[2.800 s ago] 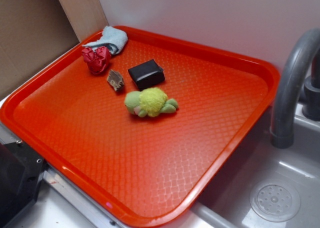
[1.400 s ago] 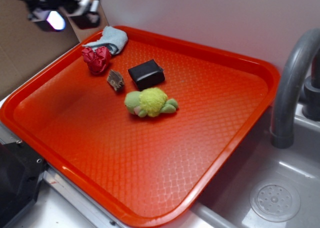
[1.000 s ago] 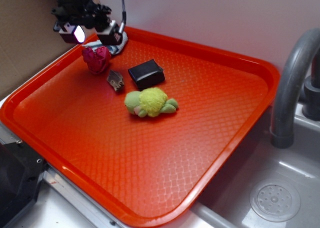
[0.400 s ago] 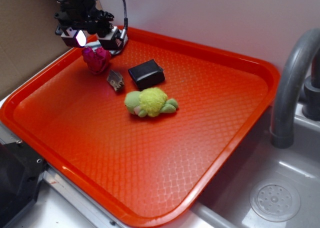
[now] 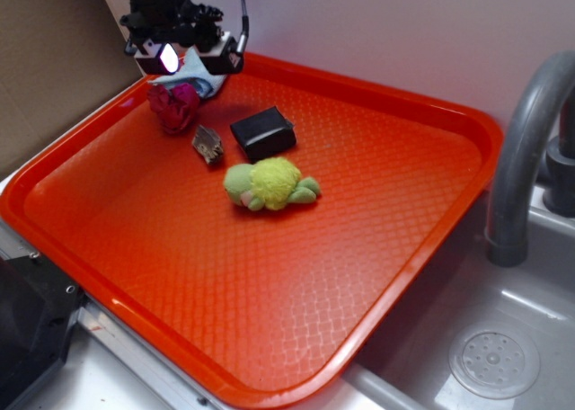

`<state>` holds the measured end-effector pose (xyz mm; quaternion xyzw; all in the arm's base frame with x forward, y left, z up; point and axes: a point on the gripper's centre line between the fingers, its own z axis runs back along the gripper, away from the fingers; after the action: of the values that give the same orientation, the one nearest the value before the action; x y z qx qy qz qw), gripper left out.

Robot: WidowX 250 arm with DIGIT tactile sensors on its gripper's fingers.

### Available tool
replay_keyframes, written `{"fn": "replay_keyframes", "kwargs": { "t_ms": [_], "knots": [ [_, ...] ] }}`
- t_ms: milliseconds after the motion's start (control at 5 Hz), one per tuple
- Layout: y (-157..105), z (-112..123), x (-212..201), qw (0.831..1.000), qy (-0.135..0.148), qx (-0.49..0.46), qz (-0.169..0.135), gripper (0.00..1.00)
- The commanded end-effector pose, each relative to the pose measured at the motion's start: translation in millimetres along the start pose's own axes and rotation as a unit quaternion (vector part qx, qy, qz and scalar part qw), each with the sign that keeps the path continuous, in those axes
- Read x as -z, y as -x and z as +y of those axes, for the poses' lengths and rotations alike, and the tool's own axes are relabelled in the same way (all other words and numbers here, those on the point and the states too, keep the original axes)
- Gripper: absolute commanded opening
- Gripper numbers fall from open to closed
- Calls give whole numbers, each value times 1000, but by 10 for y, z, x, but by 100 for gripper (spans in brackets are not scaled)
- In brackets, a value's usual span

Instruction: Grab the blue cloth.

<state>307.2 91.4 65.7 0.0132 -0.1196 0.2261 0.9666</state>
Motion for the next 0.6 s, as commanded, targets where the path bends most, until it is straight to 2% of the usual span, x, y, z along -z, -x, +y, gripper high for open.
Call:
{"fn": "replay_keyframes", "kwargs": {
  "t_ms": [0, 200, 400],
  "knots": [
    [-227, 118, -193, 1000, 11, -14, -24, 100],
    [-304, 126, -136, 999, 1, -25, -28, 100],
    [-355, 186, 37, 998, -35, -35, -29, 100]
  ]
}}
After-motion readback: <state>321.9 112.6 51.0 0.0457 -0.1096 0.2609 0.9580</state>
